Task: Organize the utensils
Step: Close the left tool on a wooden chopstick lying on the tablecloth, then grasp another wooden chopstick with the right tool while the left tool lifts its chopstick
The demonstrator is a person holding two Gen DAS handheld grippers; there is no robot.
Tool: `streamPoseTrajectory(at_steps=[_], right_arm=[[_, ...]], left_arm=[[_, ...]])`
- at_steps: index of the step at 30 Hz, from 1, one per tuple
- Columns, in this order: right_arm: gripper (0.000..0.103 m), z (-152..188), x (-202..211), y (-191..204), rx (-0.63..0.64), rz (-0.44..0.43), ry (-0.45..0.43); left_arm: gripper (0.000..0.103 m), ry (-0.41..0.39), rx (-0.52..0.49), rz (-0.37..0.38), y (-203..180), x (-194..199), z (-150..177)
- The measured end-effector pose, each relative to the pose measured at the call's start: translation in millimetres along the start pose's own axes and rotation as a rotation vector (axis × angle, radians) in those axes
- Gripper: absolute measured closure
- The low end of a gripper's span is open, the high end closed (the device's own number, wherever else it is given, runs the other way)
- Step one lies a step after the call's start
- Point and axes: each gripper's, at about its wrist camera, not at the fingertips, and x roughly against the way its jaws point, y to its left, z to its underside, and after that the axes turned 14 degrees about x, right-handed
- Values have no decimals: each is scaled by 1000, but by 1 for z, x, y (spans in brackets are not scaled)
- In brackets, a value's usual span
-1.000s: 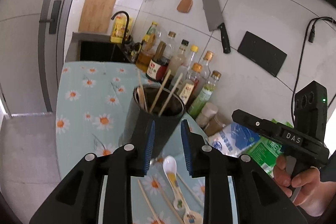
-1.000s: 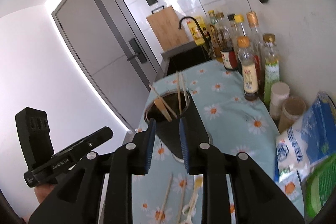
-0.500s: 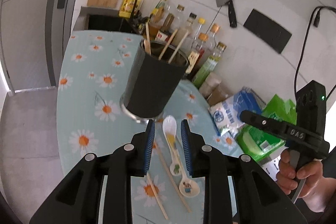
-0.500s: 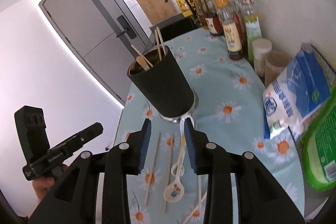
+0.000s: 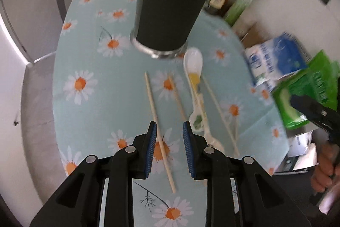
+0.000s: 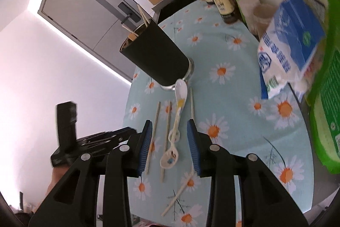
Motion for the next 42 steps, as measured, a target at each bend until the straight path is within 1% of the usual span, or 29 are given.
streamPoseTrajectory(at_steps=[1,2,3,6,8,10,11,12,14,18,22,23,25,26,29,31,36,39,42], right_arm=[[64,4,1,-3,-4,-10,2],[63,9,2,-6,-11,-22,11],[63,16,1,-12,-23,-46,24],[63,28,1,-19,-41,-77,37],[63,37,2,-28,-73,-104,47],[63,44,5,-35,-107,-138,50],[63,47,7,-38,-138,-160,8],[63,51,9,-41,-146,-178,10],[63,55,10,-44,-155,-199,22],[63,60,14,-50,-156,-219,29],[63,64,20,-58,-183,-246,20],[60,65,21,-61,-204,-268,15],[60,66,18,-63,-228,-307,18],[60,67,17,-62,-223,-310,25],[60,69,10,-58,-222,-331,41],[60,70,5,-56,-227,-342,55],[60,72,-9,-48,-248,-335,96],[60,71,-16,-43,-247,-318,124],[60,64,-22,-36,-224,-274,145]], left_arm=[[79,16,7,-22,-1,-5,0],[79,25,9,-54,-2,-9,0],[79,35,10,-69,-2,-13,-1],[79,91,29,-135,-4,-30,-5],[79,131,54,-141,-3,-41,-7],[79,157,68,-170,-3,-51,-10],[79,178,84,-167,-2,-56,-11],[78,179,89,-167,-2,-58,-12],[79,190,76,-207,-5,-61,-16],[79,237,68,-257,-14,-67,-23],[80,266,87,-301,-21,-72,-28],[82,267,94,-310,-23,-73,-29],[86,273,104,-331,-26,-74,-32],[90,275,116,-334,-27,-75,-33],[97,284,137,-343,-25,-78,-42],[99,287,139,-342,-21,-77,-43],[99,283,151,-313,-5,-75,-46],[99,275,159,-270,3,-72,-40],[99,262,169,-217,13,-69,-32]])
